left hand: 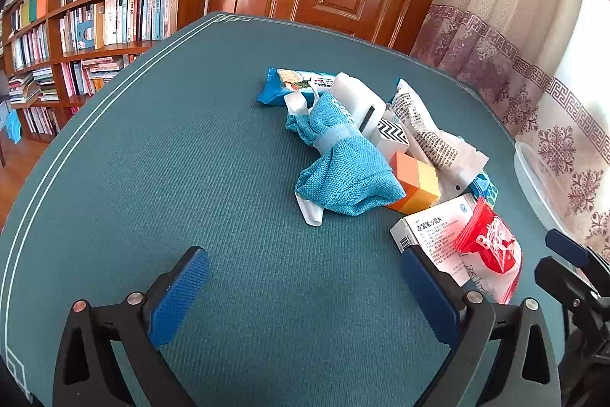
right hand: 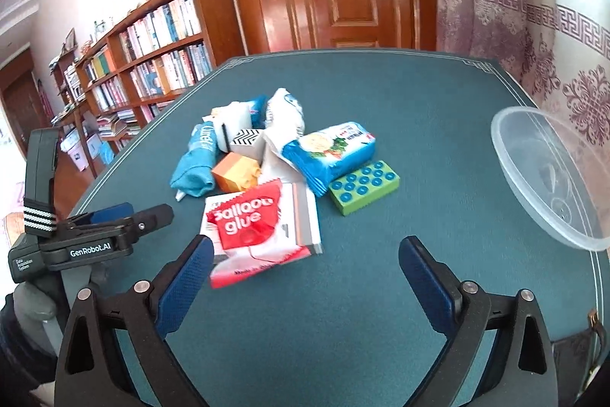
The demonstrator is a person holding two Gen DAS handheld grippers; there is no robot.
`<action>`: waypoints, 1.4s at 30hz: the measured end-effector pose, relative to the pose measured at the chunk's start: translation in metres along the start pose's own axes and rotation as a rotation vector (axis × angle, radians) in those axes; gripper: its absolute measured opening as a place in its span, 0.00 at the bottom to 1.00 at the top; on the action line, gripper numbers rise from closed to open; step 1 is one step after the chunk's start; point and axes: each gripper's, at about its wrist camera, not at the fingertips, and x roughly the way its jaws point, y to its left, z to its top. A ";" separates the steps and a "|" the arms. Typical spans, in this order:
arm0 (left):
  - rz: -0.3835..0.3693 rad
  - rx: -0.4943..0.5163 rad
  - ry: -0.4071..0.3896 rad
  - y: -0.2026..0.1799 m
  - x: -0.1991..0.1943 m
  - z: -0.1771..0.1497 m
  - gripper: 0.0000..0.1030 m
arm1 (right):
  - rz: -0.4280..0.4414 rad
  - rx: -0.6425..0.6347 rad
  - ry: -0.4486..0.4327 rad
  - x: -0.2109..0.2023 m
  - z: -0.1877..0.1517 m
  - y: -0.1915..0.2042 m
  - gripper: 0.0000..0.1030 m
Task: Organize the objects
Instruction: 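Grasp the red Balloon glue packet with the right gripper while the left gripper grasps the blue cloth bag, then lift the glue packet with the right gripper while the left gripper lifts the blue cloth bag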
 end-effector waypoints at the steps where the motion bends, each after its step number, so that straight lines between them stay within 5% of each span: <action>1: 0.007 0.004 0.000 -0.001 0.000 0.001 0.99 | 0.004 -0.022 0.007 0.005 0.002 0.005 0.89; 10: 0.045 -0.012 0.007 0.003 0.001 0.013 0.99 | 0.027 -0.107 0.077 0.044 0.005 0.022 0.69; 16: 0.047 -0.009 -0.002 -0.005 0.002 0.028 0.99 | 0.043 -0.084 0.094 0.046 0.005 0.018 0.46; 27: 0.076 -0.029 0.018 -0.028 0.027 0.055 0.99 | 0.062 -0.004 0.052 0.018 -0.002 -0.001 0.45; 39: 0.108 -0.065 0.100 -0.028 0.064 0.064 0.77 | 0.044 0.034 0.028 0.000 -0.009 -0.021 0.45; 42: 0.080 -0.050 0.104 -0.029 0.062 0.064 0.62 | 0.043 0.040 0.022 -0.003 -0.009 -0.025 0.45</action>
